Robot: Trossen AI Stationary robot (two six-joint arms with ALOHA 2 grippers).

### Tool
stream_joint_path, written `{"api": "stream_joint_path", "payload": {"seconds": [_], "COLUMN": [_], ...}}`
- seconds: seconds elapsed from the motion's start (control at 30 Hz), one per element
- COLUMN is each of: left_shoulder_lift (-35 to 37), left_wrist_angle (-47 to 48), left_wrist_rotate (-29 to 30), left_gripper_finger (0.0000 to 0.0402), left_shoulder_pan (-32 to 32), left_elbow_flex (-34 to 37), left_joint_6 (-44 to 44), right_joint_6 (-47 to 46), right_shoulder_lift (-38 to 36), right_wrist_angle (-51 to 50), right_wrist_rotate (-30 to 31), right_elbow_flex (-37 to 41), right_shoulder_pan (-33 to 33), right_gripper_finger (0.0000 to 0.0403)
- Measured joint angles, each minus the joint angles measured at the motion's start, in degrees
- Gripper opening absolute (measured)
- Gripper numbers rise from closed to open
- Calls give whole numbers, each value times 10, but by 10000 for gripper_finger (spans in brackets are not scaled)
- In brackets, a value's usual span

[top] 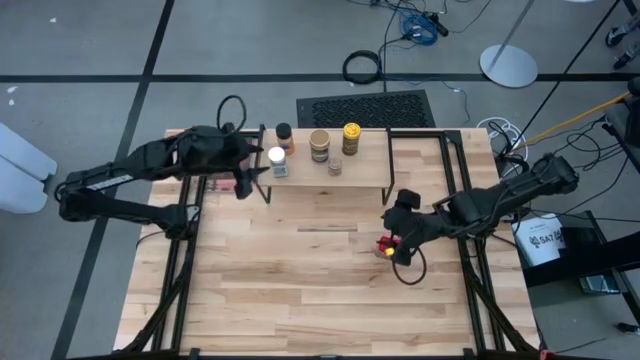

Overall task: Shelf spices
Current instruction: Remove the white seasoning bottle from the shelf

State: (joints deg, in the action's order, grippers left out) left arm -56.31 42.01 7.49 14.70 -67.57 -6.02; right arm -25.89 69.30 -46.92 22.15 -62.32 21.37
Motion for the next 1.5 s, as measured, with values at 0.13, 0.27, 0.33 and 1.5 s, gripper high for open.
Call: {"api": "stream_joint_path", "payload": {"seconds": [0.13,0.27,0.33,1.5], "left_shoulder_lift": [-26,-51,-65,-103], "left_wrist_angle": [13,13,14,55], "left_wrist_rotate": [-15,-18,-38,-94], "left_gripper_finger": [260,261,261,301], "left_shoulder_pan": [23,40,49,135], "left_elbow_flex": [0,0,0,-34], "left_joint_6": [-21,-38,-42,-65], "right_joint_6": [25,28,28,33], "right_shoulder_lift": [0,0,0,0], "right_wrist_angle": [3,4,3,-2], "right_wrist_rotate": [7,6,7,5], "right_elbow_flex": [-31,-44,-44,-44], "right_shoulder_pan": [0,0,0,0], "right_gripper_finger": [311,311,311,311]}}
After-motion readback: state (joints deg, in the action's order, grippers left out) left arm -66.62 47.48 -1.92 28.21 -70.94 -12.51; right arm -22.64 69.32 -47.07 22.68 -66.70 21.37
